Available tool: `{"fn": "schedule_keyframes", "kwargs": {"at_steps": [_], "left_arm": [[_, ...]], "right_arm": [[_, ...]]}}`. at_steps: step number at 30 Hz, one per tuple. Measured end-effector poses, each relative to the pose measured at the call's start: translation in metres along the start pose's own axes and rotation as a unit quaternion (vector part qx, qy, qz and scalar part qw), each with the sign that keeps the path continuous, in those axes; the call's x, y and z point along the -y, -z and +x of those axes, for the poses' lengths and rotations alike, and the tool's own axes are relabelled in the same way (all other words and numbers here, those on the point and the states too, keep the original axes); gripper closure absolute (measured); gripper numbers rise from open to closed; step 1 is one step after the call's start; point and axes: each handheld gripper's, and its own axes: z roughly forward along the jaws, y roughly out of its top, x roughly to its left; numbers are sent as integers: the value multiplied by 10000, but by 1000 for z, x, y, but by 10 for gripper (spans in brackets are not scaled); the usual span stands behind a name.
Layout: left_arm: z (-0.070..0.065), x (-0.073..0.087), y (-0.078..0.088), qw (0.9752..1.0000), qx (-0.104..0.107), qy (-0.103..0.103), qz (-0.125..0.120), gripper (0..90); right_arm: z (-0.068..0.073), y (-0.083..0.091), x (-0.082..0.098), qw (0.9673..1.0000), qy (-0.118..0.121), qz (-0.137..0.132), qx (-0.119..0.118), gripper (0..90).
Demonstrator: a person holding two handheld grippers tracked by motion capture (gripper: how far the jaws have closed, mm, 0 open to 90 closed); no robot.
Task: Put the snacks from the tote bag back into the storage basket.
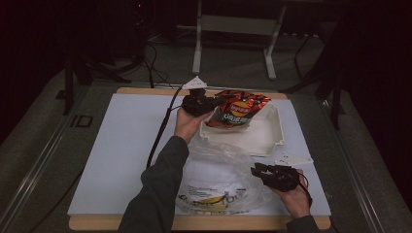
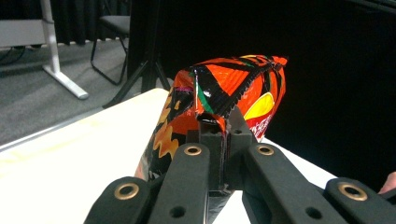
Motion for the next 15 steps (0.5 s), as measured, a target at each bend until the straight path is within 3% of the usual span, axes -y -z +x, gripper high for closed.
{"fn": "schedule_keyframes", "kwargs": {"at_steps": [4, 9, 11, 15], "left_arm": [[5, 6, -4, 9999, -58, 76, 105, 894], [11, 14, -10, 9985, -344, 168, 381, 892], [15, 16, -11, 9981, -408, 302, 340, 891], [20, 17, -11, 9952, -821, 325, 434, 866]], "right_arm": [[1, -1, -1, 10000, 1, -1, -10, 686], [2, -3, 0, 10000, -6, 10, -28, 685], [2, -3, 0, 10000, -8, 10, -30, 685], [1, -3, 0, 10000, -18, 0, -34, 684]]}}
